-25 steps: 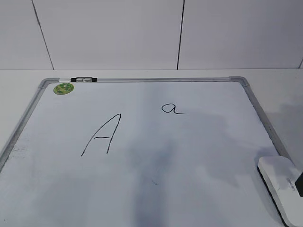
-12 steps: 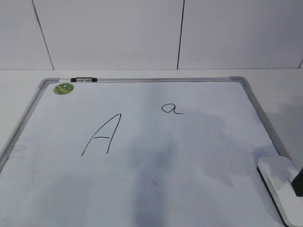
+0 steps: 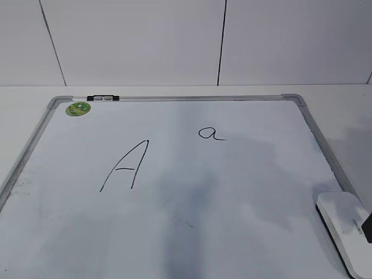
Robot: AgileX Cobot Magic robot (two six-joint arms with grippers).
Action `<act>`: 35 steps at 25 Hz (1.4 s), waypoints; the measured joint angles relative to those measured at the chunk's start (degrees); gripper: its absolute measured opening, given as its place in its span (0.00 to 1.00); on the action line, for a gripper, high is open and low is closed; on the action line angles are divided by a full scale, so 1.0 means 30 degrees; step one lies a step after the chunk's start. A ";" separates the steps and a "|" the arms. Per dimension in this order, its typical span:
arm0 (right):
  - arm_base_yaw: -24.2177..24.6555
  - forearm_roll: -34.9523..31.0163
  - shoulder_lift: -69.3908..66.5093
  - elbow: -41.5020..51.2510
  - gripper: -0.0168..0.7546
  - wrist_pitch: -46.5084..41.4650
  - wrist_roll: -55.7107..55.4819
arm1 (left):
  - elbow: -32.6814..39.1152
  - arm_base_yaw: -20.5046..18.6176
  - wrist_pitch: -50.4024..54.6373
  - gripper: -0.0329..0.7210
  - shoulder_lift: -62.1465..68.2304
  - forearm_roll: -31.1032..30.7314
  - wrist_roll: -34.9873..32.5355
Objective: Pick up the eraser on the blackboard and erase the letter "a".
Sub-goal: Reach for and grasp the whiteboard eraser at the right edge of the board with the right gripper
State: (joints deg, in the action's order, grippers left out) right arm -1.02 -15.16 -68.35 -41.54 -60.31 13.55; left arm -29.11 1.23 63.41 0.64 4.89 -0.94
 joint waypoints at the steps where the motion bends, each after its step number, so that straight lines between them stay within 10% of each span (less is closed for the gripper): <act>1: 0.0000 0.0157 0.0000 0.0000 0.70 -0.0075 -0.0094 | 0.0000 0.0000 0.0000 0.54 0.0000 0.0000 0.0000; 35: -0.3070 0.3706 -0.2048 -0.1501 0.70 0.1081 -0.4333 | 0.0000 0.0000 0.0000 0.54 0.0000 0.0000 0.0000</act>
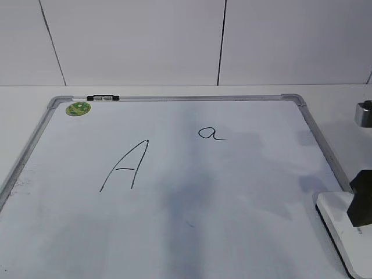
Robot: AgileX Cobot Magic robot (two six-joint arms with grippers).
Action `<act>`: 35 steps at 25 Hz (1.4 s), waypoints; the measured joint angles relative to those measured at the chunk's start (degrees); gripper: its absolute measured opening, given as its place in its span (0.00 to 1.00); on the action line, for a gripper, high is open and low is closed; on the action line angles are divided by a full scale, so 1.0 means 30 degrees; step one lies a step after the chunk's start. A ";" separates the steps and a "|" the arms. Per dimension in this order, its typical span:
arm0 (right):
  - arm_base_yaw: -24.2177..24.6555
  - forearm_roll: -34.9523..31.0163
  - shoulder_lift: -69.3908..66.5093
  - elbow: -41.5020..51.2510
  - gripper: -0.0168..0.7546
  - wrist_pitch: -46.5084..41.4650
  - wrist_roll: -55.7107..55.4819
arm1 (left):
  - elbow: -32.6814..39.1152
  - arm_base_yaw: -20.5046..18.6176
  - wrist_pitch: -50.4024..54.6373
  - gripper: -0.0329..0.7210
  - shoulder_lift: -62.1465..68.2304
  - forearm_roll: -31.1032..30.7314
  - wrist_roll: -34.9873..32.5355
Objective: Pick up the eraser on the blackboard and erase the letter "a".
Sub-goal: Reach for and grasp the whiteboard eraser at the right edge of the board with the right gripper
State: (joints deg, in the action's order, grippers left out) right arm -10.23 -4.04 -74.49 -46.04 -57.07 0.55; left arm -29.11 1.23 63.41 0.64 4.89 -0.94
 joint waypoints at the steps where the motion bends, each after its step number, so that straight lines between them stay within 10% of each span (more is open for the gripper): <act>1: 0.0000 0.0000 0.0000 0.0000 0.70 0.0175 0.0000 | 0.0000 0.0000 0.0000 0.54 0.0000 0.0000 0.0000; 35: 0.0000 0.0054 -0.1485 -0.0031 0.88 0.0343 0.0348 | 0.0000 0.0000 0.0000 0.54 0.0000 0.0000 0.0000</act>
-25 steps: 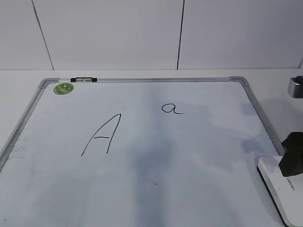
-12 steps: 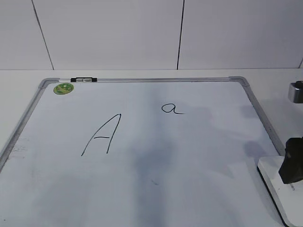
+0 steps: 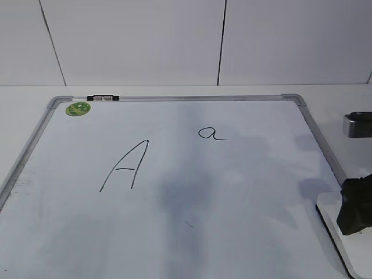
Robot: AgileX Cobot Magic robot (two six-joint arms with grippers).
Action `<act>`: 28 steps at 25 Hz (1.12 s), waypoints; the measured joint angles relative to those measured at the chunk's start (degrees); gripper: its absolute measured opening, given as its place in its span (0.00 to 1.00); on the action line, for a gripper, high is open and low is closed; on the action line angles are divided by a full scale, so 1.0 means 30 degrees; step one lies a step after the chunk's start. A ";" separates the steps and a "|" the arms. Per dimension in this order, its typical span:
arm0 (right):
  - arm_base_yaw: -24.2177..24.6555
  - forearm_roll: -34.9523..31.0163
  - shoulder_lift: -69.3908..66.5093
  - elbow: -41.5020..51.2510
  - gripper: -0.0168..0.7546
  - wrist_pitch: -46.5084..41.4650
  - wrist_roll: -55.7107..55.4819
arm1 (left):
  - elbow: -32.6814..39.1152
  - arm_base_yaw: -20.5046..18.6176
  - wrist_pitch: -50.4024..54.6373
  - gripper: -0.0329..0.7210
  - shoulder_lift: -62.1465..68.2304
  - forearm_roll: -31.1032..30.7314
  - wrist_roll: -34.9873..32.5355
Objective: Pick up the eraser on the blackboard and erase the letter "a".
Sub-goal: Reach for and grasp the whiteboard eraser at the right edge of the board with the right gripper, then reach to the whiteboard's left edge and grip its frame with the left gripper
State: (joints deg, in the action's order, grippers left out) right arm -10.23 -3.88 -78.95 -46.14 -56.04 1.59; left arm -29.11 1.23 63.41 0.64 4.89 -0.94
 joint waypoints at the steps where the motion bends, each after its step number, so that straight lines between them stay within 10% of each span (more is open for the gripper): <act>1: 0.0000 0.0000 -0.0262 0.0000 0.88 0.0138 0.0000 | 0.0000 0.0000 0.0000 0.54 0.0000 0.0000 0.0000; 28: 0.0000 0.0778 -0.3468 -0.0043 0.85 0.2801 0.0043 | 0.0000 0.0000 0.0000 0.54 0.0000 0.0000 0.0000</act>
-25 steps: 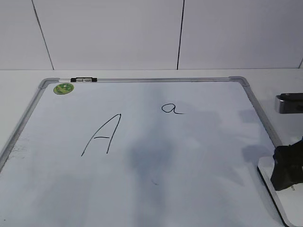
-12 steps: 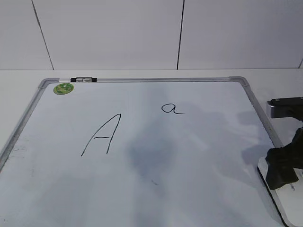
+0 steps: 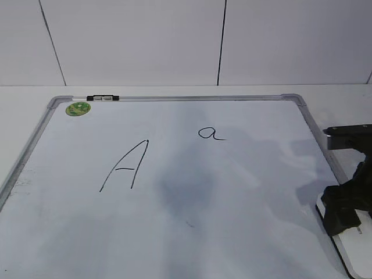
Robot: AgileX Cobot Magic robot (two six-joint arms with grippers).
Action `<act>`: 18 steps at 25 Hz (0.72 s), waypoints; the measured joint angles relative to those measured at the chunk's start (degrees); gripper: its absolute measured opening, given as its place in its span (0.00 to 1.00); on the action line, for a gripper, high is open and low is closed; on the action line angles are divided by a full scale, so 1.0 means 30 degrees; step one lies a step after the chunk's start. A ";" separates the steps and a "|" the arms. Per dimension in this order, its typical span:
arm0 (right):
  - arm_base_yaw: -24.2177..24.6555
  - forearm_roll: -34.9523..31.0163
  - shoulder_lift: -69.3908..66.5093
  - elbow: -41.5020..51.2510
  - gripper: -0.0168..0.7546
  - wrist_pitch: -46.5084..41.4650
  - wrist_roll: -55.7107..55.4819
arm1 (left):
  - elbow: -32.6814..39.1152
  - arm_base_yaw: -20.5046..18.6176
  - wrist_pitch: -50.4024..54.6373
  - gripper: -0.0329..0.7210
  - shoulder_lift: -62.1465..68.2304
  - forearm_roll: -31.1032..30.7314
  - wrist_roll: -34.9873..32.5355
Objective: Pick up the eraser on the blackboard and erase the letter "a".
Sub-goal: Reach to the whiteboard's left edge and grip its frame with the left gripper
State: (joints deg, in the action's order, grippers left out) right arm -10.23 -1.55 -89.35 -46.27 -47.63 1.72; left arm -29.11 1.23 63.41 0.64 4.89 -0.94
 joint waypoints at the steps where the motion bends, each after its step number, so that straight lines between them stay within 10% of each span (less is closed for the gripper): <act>1: 0.0000 0.0000 0.0000 0.0000 0.85 0.0000 0.0000 | 0.0000 0.0000 0.0000 0.54 0.0000 0.0000 0.0000; 18: 0.0000 -0.0259 -0.0198 0.0000 0.81 -0.0556 0.0000 | 0.0000 0.0000 0.0000 0.54 0.0000 0.0000 0.0000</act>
State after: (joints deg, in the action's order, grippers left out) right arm -10.23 -2.32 -89.94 -46.27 -49.30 1.72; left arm -29.11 1.23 63.41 0.64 4.89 -0.94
